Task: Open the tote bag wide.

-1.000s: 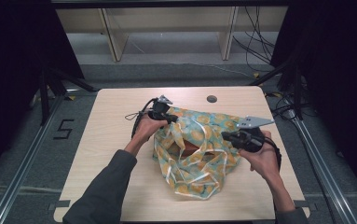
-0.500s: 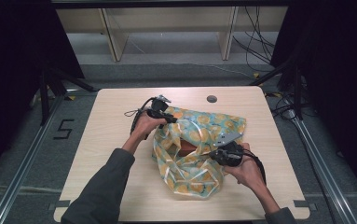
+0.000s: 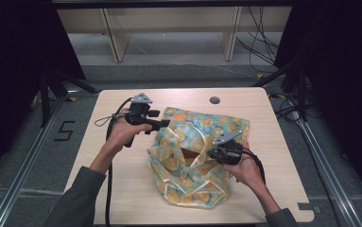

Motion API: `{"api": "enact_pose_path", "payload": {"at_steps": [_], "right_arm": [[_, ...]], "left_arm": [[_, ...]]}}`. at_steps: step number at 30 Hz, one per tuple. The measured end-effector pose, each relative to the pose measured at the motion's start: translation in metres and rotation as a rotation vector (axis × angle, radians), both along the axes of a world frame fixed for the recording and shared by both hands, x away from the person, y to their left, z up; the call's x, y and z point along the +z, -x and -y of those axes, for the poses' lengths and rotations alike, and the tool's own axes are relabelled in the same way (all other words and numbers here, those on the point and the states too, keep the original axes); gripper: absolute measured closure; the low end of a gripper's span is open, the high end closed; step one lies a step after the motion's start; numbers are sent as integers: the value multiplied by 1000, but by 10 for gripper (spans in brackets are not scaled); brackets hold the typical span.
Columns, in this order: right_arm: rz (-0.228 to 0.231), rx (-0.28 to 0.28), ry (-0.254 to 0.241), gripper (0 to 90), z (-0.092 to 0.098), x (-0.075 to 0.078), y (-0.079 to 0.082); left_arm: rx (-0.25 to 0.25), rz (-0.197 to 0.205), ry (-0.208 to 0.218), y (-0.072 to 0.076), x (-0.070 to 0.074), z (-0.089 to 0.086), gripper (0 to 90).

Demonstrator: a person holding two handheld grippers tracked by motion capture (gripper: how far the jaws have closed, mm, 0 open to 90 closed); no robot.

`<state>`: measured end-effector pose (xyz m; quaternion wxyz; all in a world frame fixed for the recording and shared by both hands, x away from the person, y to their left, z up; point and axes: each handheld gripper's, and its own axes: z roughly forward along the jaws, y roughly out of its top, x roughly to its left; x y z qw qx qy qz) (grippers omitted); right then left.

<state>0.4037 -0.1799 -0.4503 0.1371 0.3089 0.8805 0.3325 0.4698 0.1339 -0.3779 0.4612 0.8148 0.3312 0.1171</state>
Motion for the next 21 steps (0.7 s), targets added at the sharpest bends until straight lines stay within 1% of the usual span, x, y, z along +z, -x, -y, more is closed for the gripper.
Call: {"api": "enact_pose_path", "payload": {"at_steps": [1,2,3,4,5,6,7,8,9,10,11,12,13,14,15,16,17,19,20,21], "right_arm": [[-11,8,16,890,1,1,-1],[9,-8,5,890,0,-1,-3],[7,-1,0,890,0,-1,-4],[-9,-3,9,890,2,1,-5],[6,-13,-6,890,2,0,-5],[-8,-3,8,891,4,2,-6],[11,-18,-12,890,4,0,-6],[6,-13,-7,890,5,1,-6],[6,-14,-7,891,5,1,-7],[7,11,7,890,7,2,-8],[12,17,2,890,7,2,-9],[24,2,-12,890,6,1,-8],[26,7,-14,890,6,1,-9],[25,8,-14,890,6,2,-9],[27,5,-12,890,6,2,-9],[26,7,-13,890,5,2,-9],[29,9,-11,890,5,2,-9],[13,7,-19,890,4,3,-8],[3,-5,-18,890,4,4,-6],[22,8,-13,890,4,4,-7]], "left_arm": [[-19,13,-11,9,2,0,375],[-45,20,-13,18,1,2,386],[-71,26,-41,28,0,3,411],[-104,34,-75,36,-2,4,436],[-115,38,-113,46,-7,6,444],[-123,30,-127,53,-13,8,458],[-131,32,-141,57,-18,10,466],[-129,31,-151,63,-24,12,467],[-143,34,-177,66,-28,14,475],[-156,8,-174,70,-34,16,489],[-163,-52,-139,74,-40,19,494],[-167,-82,-113,75,-44,21,485],[-160,-113,-88,78,-49,24,476],[-171,-123,-91,78,-54,28,453],[-151,-135,-105,80,-59,33,432],[-153,-139,-105,79,-62,36,411],[-139,-151,-93,78,-67,40,411],[-136,-154,-99,73,-71,44,415],[-113,-173,-63,70,-74,47,419],[-124,-201,-28,64,-77,49,432]]}}
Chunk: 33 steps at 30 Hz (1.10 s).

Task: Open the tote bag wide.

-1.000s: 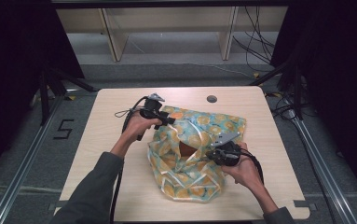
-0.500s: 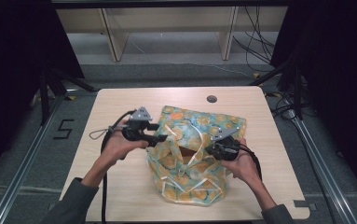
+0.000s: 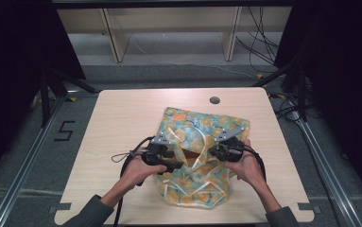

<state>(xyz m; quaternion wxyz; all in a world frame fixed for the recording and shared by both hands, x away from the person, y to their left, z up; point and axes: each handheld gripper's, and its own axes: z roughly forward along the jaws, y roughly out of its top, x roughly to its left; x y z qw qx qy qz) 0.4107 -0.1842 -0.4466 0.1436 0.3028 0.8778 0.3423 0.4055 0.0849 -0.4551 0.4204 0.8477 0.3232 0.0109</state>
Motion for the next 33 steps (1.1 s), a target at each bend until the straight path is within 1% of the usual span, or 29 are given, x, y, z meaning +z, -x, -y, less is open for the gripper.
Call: {"api": "enact_pose_path", "payload": {"at_steps": [1,2,3,4,5,6,7,8,9,10,11,12,15,16,17,18,19,20,21,22,23,24,25,26,28,29,30,31,33], "right_arm": [[-20,13,2,889,1,2,0],[21,1,-3,889,1,1,0],[7,7,-12,889,1,3,1],[5,20,-6,888,3,6,1],[4,10,-14,889,4,8,3],[5,-15,-21,889,5,10,4],[16,-23,-27,889,7,12,5],[4,-21,-35,889,10,17,7],[23,-20,-35,889,13,21,8],[13,-19,-31,889,15,25,10],[29,-15,-41,889,19,28,11],[38,-20,-55,889,21,32,13],[60,-15,-70,889,22,40,16],[53,-2,-74,889,23,44,17],[52,-12,-81,889,22,45,19],[67,7,-81,889,21,47,21],[57,19,-80,889,20,48,23],[57,19,-80,889,20,48,23],[55,45,-81,889,19,48,24],[36,85,-55,885,9,40,30],[22,89,-54,885,3,35,32],[3,100,-36,885,-1,32,33],[17,125,-15,884,-6,27,31],[2,109,-11,884,-13,21,32],[18,104,12,883,-20,13,27],[15,91,14,857,-22,11,26],[61,92,16,846,-23,11,22],[54,53,-3,825,-24,12,22],[79,50,-34,768,-22,18,21]], "left_arm": [[0,-5,7,-2,-1,1,465],[-6,3,18,-6,-4,5,499],[-13,17,28,-8,-4,8,569],[-26,41,58,-12,-5,10,704],[-19,38,80,-14,-4,11,806],[-11,22,119,-16,-1,14,858],[-13,12,142,-20,4,15,879],[-9,12,170,-24,11,16,887],[-10,13,192,-28,17,16,889],[6,27,243,-35,29,16,891],[21,31,285,-42,42,17,891],[24,34,300,-47,49,18,891],[103,60,325,-74,72,25,891],[125,53,327,-81,75,25,891],[156,35,330,-92,77,27,891],[177,25,328,-100,78,28,891],[186,22,319,-105,78,28,891],[186,22,319,-105,78,28,891],[218,11,316,-115,76,27,891],[240,-4,317,-120,74,26,890],[264,-26,323,-127,70,23,890],[276,-31,323,-130,68,21,891],[287,-38,320,-133,66,19,891],[291,-39,320,-134,65,17,890],[301,-47,324,-135,64,15,890],[298,-44,323,-136,65,14,890],[296,-43,324,-136,65,13,890],[298,-46,333,-136,65,13,890],[292,-46,321,-135,65,12,889]]}}
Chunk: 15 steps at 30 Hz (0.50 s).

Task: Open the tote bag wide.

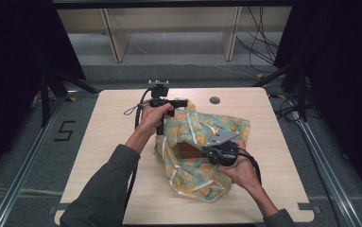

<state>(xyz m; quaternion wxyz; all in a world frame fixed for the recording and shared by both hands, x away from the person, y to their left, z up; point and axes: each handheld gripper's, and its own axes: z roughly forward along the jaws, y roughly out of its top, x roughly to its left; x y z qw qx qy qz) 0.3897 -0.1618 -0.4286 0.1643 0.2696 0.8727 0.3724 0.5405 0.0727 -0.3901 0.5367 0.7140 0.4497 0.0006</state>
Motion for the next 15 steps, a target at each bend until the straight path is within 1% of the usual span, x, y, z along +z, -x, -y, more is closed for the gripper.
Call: {"api": "enact_pose_path", "payload": {"at_steps": [1,3,4,5,7,8,9,10,11,12,13,14,15], "right_arm": [[33,4,-4,750,1,4,-1],[56,-8,-33,649,0,12,1],[59,-25,-43,628,0,14,1],[87,-37,-44,613,1,16,-2],[95,-46,-36,573,1,16,-4],[62,-44,-20,552,-1,14,-6],[56,-46,12,550,-3,9,-9],[36,-53,21,559,-5,4,-10],[23,-46,44,608,-6,2,-12],[34,-38,59,714,-7,-2,-14],[41,-24,82,799,-6,-3,-16],[49,-29,92,857,-5,-3,-18],[49,-33,92,891,-2,-1,-21]], "left_arm": [[-5,-1,-2,1,0,0,889],[-6,0,5,1,1,0,889],[-8,1,7,1,1,1,889],[-13,3,-3,2,1,1,889],[-24,7,-12,4,2,3,888],[-28,9,-15,4,2,3,888],[-28,8,-17,4,2,3,888],[-30,6,-20,4,2,4,888],[-36,5,-28,4,1,4,887],[-40,5,-32,4,1,4,886],[-43,6,-37,4,0,4,885],[-42,3,-37,4,0,3,884],[-44,4,-42,4,-1,2,883]]}}
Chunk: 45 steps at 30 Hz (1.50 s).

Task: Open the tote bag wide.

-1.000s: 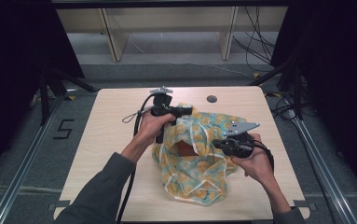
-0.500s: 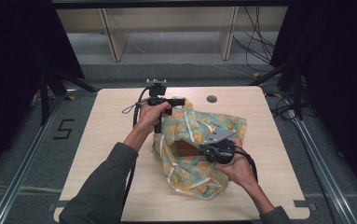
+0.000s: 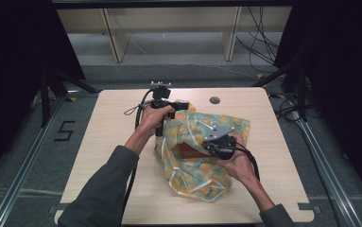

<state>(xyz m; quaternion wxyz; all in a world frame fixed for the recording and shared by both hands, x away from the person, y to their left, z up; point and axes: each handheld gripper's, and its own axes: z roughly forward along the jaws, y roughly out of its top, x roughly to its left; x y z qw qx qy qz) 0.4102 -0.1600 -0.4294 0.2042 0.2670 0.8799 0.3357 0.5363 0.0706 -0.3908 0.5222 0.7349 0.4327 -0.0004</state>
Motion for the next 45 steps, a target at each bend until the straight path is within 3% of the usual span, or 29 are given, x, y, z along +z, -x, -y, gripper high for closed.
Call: {"api": "enact_pose_path", "payload": {"at_steps": [4,9,11,12,15,18,19,23,24,25,27,28,29,30,31,33,34,35,36,38,40,41,43,45], "right_arm": [[49,-61,-35,900,19,10,-17],[62,-180,-92,900,41,18,-47],[71,-222,-80,900,48,16,-60],[30,-234,-66,900,51,16,-64],[15,-299,-35,900,62,5,-84],[-21,-358,-12,900,73,-12,-101],[-57,-378,-9,900,76,-14,-104],[-77,-392,8,900,85,-28,-110],[-77,-392,8,900,85,-28,-110],[-82,-384,4,900,86,-29,-110],[-92,-396,-23,900,85,-29,-106],[-79,-374,-9,900,86,-29,-106],[-96,-381,-22,900,84,-27,-103],[-72,-360,-21,900,83,-27,-101],[-71,-353,-28,900,83,-26,-99],[-75,-343,-22,900,83,-24,-97],[-75,-343,-22,900,83,-24,-97],[-73,-344,-38,900,83,-23,-96],[-97,-352,-49,900,83,-22,-95],[-79,-333,-44,900,83,-23,-95],[-83,-331,-43,900,83,-22,-94],[-77,-325,-61,889,82,-22,-93],[-78,-320,-68,863,83,-19,-90],[-82,-314,-76,838,84,-14,-85]], "left_arm": [[-4,4,-20,1,-1,-4,876],[-32,1,-68,6,-8,-8,831],[-40,-9,-65,8,-11,-11,814],[-53,-12,-73,9,-12,-12,809],[-104,-12,-97,13,-15,-13,745],[-175,5,-175,25,-16,-12,657],[-185,20,-201,29,-15,-11,630],[-261,124,-322,52,-11,-5,540],[-261,124,-322,52,-11,-5,527],[-287,159,-375,57,-10,-3,527],[-330,181,-413,62,-11,4,505],[-383,203,-474,61,-10,5,491],[-401,213,-486,63,-13,10,473],[-397,206,-465,66,-16,15,443],[-416,204,-472,67,-18,18,414],[-451,230,-528,67,-21,21,394],[-451,230,-528,67,-21,21,382],[-452,256,-580,66,-26,26,366],[-446,257,-584,65,-29,28,364],[-453,258,-626,63,-36,33,401],[-456,267,-649,61,-39,35,533],[-441,273,-677,56,-42,39,662],[-427,288,-668,50,-40,41,810],[-397,306,-666,42,-35,44,885]]}}
